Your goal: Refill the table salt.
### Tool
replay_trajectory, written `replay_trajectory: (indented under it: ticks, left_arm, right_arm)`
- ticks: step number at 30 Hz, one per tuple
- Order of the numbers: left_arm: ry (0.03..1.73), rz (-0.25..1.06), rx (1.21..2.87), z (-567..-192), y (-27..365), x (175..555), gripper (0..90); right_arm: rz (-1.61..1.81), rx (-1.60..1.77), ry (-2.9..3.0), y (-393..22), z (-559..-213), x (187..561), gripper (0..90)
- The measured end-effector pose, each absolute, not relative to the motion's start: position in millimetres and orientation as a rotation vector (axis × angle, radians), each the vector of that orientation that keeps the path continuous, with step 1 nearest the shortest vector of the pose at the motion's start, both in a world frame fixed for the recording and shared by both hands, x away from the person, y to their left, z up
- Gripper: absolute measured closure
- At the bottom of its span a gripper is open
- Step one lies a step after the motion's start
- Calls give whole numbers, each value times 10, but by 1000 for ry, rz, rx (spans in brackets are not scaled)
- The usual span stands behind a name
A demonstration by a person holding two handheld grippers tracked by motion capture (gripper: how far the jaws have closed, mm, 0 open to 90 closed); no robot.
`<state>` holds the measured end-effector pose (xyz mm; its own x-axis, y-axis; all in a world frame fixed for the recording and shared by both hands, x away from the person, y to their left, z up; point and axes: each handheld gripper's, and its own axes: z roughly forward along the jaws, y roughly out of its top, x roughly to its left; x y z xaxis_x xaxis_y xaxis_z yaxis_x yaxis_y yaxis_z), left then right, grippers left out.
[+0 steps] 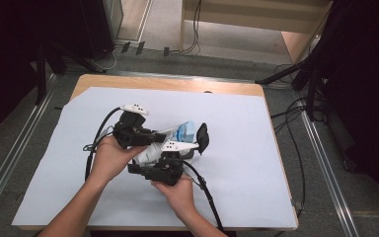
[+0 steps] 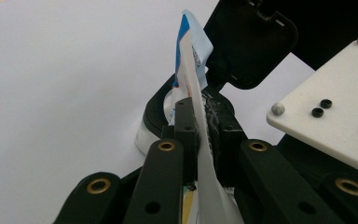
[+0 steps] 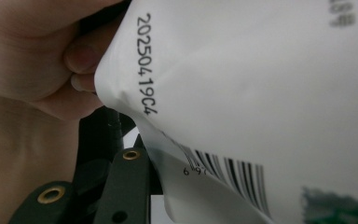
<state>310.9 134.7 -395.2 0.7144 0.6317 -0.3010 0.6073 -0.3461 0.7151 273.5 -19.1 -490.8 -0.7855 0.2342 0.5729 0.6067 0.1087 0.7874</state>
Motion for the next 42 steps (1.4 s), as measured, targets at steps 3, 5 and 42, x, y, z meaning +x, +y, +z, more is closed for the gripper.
replay_trajectory:
  ticks: [3, 5, 42]
  left_arm:
    - [945, 34, 2047, -3948, 1350, 3107, 869]
    - [941, 35, 2044, -3943, 1351, 3103, 874]
    - [969, 37, 2018, -3914, 1431, 3067, 820]
  right_arm:
    - [-1724, -841, -2109, -189, -4902, 2720, 644]
    - [-1728, -849, -2108, -192, -4893, 2716, 635]
    - [-1734, -794, -2034, -155, -4870, 2746, 665]
